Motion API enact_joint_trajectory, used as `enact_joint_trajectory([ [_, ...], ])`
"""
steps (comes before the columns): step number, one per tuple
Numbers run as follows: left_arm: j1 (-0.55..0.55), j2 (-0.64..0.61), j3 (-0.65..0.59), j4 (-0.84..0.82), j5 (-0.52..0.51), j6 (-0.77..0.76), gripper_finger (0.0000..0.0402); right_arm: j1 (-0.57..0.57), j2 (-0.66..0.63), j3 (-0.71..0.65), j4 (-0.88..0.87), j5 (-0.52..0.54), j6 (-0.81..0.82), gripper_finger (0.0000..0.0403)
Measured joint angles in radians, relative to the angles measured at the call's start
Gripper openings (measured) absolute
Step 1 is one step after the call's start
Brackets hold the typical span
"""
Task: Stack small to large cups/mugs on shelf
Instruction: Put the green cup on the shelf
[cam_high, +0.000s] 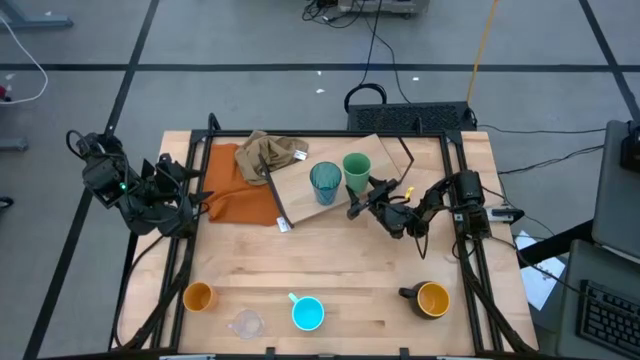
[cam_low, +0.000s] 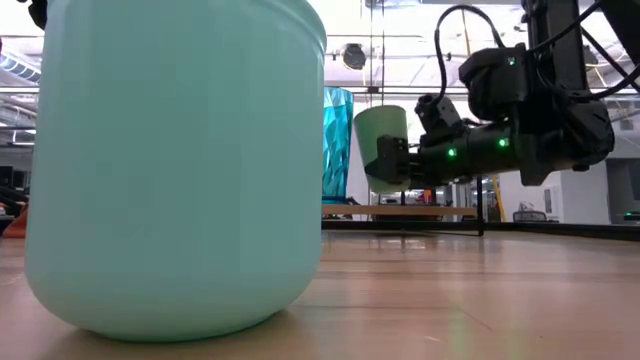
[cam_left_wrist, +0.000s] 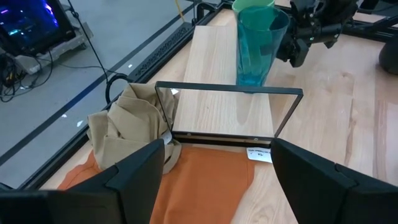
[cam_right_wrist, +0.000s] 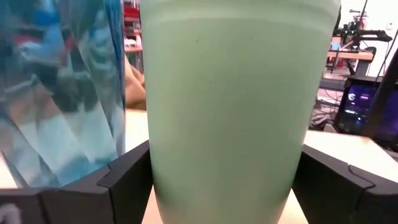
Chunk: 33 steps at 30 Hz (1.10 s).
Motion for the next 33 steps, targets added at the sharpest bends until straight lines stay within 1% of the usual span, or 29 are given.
enact_joint_trajectory([
  [4,0.000,0.000,0.000,0.000,0.000,0.001,0.0296,0.000,-0.003,0.002,0.002,-0.023,0.005,0.0307],
  [11,0.000,0.000,0.000,0.000,0.001,-0.002,0.0296,-0.002,-0.002,0.019,0.001,-0.024,-0.016,0.0307],
  [33,0.000,0.000,0.000,0.000,0.009,-0.005,0.0296,-0.018,-0.002,0.019,0.001,-0.021,-0.005,0.0307],
])
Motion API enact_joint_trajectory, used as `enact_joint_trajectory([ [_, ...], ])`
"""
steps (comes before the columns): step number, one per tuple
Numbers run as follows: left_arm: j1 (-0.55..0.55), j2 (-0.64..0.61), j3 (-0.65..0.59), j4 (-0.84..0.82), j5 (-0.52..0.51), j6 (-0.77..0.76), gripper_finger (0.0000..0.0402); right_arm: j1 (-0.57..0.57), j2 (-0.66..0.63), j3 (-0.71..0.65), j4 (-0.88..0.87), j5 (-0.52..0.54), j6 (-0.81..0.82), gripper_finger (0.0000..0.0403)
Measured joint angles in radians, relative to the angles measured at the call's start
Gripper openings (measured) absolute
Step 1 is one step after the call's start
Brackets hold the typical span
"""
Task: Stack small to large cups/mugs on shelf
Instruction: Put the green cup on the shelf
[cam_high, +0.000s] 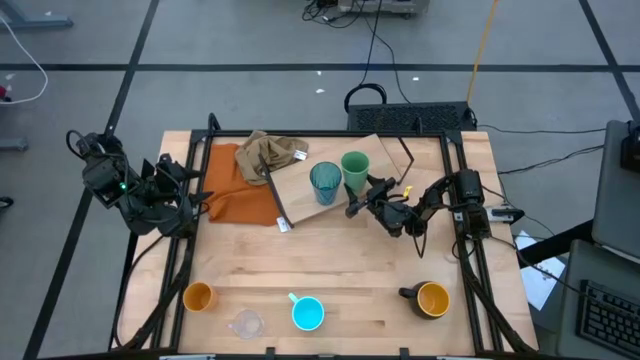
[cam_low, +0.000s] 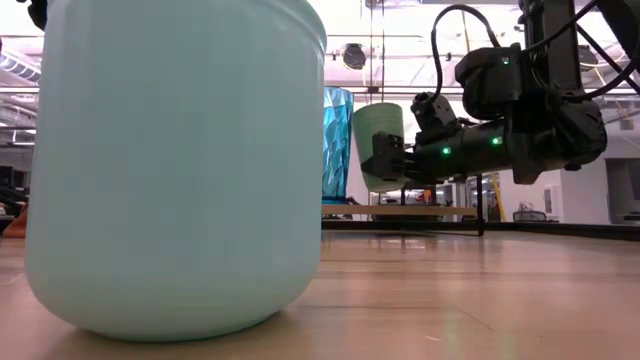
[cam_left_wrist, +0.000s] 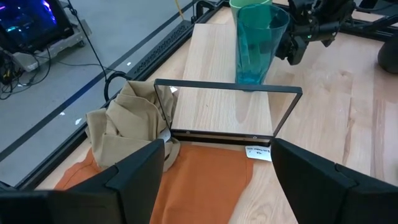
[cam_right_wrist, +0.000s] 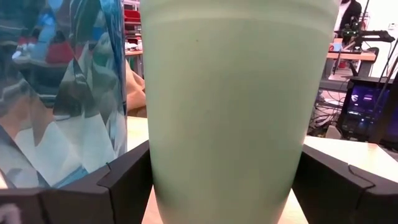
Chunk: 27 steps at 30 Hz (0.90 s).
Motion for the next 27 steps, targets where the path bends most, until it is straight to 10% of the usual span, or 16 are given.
enact_joint_trajectory([
  [27,0.000,0.000,0.000,0.000,0.018,-0.006,0.0296,-0.007,-0.001,0.000,-0.003,-0.056,0.032,0.0338],
])
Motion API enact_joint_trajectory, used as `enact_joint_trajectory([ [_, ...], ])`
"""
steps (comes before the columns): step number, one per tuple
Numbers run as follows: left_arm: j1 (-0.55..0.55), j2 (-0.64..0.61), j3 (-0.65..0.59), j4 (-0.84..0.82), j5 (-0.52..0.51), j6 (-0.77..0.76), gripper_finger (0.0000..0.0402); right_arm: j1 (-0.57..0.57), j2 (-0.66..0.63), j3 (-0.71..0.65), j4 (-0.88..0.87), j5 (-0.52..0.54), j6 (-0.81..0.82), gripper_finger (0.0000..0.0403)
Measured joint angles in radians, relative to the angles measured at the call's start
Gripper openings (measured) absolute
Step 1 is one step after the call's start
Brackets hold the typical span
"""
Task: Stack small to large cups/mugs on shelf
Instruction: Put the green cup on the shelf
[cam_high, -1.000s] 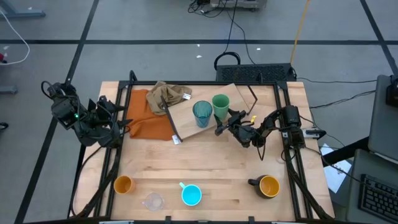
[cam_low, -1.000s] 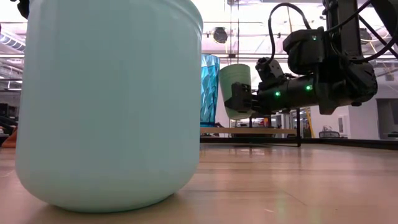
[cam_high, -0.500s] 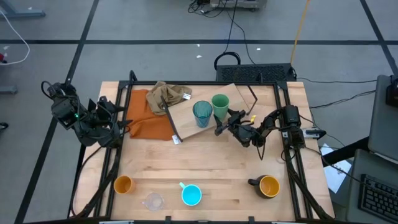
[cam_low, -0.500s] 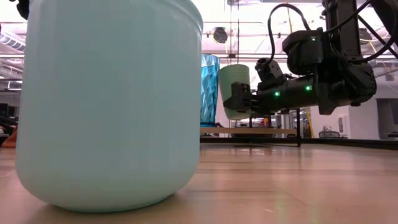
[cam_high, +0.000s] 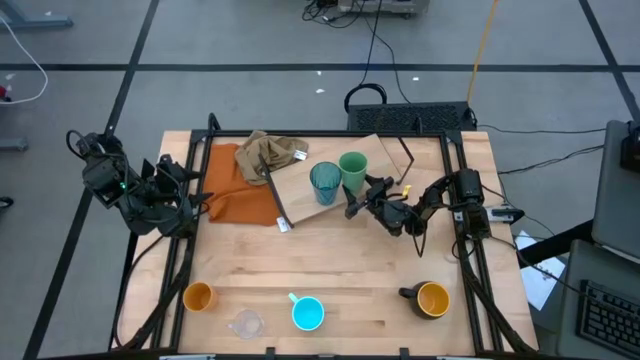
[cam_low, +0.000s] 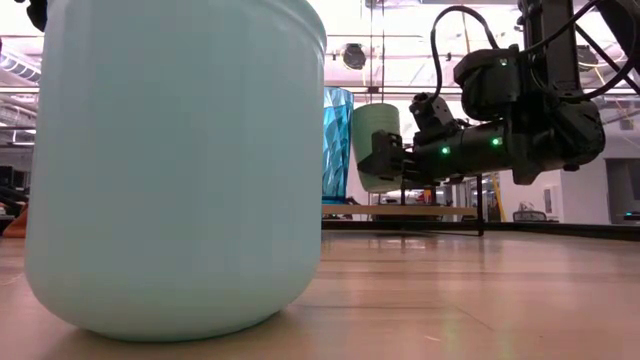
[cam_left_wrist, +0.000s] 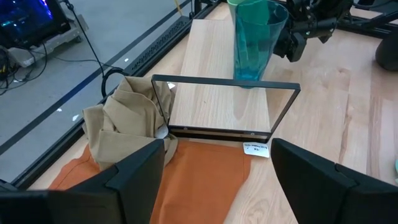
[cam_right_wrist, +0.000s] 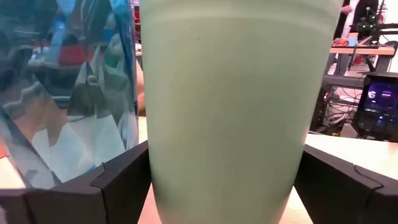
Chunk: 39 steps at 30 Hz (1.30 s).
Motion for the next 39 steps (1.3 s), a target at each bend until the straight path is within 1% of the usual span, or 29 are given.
enact_joint_trajectory([
  [7,0.000,0.000,0.000,0.000,0.000,0.000,0.0296,0.000,-0.001,0.000,-0.001,0.001,0.001,0.0354],
  [34,0.000,0.000,0.000,0.000,0.000,0.000,0.0296,-0.002,-0.002,0.000,-0.046,0.001,0.012,0.0354],
  [39,0.000,0.000,0.000,0.000,0.001,-0.002,0.0296,-0.027,-0.002,0.000,-0.101,-0.050,0.083,0.0354],
])
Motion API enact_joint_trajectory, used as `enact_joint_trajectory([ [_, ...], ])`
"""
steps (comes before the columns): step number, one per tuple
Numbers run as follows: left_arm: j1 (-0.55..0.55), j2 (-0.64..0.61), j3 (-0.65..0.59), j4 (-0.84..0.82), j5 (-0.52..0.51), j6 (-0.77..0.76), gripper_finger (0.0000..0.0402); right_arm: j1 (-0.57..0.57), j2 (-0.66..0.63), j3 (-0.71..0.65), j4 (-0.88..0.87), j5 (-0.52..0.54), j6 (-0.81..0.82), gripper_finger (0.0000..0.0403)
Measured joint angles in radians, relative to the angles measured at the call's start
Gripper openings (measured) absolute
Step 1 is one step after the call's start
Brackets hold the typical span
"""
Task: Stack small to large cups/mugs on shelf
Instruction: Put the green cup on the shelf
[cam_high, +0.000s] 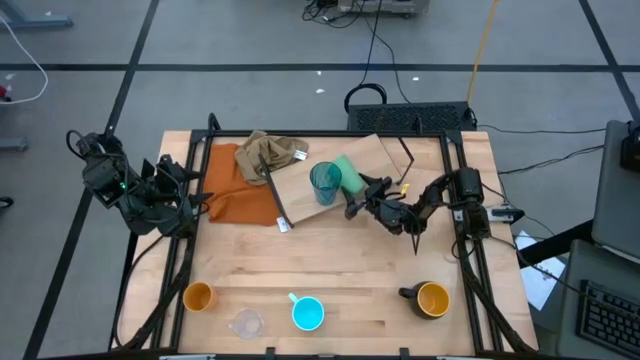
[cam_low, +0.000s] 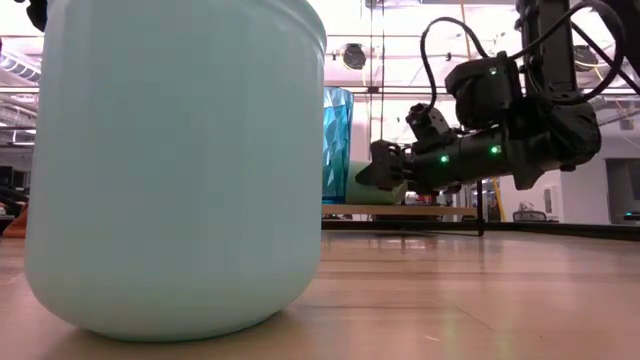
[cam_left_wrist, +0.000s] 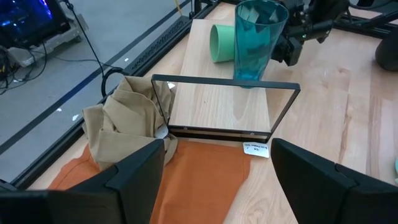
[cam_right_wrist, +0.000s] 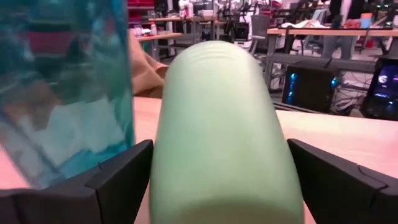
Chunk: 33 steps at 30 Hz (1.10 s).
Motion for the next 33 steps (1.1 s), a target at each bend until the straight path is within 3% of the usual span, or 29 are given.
enact_joint_trajectory([
  [8,0.000,0.000,0.000,0.000,0.017,-0.003,0.0296,-0.006,-0.001,0.001,0.017,-0.001,-0.028,0.0348],
  [15,0.000,0.000,0.000,0.000,0.018,-0.003,0.0296,-0.007,-0.001,0.001,0.018,-0.001,-0.030,0.0303],
  [21,0.000,0.000,0.000,0.000,0.019,-0.003,0.0296,-0.007,-0.001,0.001,0.019,0.006,-0.041,0.0303],
  [33,0.000,0.000,0.000,0.000,0.019,-0.003,0.0296,0.016,-0.051,0.001,0.100,0.115,-0.236,0.0303],
])
